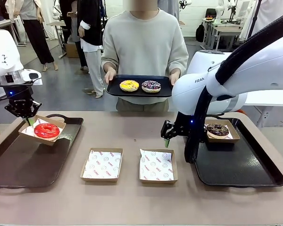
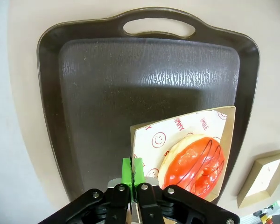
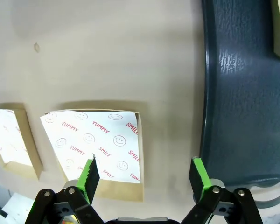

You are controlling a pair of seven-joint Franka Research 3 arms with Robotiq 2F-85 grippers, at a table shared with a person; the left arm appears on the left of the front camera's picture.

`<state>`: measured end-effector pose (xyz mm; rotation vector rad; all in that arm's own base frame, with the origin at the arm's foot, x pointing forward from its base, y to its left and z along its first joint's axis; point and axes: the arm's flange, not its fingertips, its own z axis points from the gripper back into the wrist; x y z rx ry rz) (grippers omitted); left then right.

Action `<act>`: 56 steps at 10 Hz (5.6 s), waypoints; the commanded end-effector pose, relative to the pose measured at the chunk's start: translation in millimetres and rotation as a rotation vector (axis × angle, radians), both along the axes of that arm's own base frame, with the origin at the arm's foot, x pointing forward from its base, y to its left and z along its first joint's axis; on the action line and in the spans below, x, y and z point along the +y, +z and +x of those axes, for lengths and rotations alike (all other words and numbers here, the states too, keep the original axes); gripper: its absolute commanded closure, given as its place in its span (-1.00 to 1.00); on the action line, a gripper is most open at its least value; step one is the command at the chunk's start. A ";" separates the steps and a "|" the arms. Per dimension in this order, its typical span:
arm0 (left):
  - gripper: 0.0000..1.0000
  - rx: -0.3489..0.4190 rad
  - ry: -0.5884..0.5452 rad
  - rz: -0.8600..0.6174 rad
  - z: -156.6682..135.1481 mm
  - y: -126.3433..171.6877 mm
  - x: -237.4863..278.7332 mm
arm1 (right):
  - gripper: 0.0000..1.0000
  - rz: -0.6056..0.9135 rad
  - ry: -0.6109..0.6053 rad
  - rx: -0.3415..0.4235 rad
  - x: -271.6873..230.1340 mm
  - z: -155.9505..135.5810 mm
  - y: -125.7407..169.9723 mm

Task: Individually package the donuts and arrange them on the tray.
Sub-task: Place the picked Paper togo box on the Handle tray while simultaneously picking up another Paper togo box from the table with the other hand.

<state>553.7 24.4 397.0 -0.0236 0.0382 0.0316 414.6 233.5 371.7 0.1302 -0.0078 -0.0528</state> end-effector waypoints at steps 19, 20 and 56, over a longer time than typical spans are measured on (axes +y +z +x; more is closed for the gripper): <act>0.97 -0.001 0.099 0.018 33.5 -7.5 -10.3 | -1.00 -0.052 -0.041 0.030 21.8 -31.9 -59.2; 0.97 0.001 0.106 0.016 35.9 -8.7 -10.3 | -1.00 -0.051 -0.038 0.033 21.3 -31.2 -59.4; -1.00 -0.202 0.052 -1.182 -172.4 23.6 166.7 | 1.00 -0.049 -0.059 0.001 26.0 91.3 104.9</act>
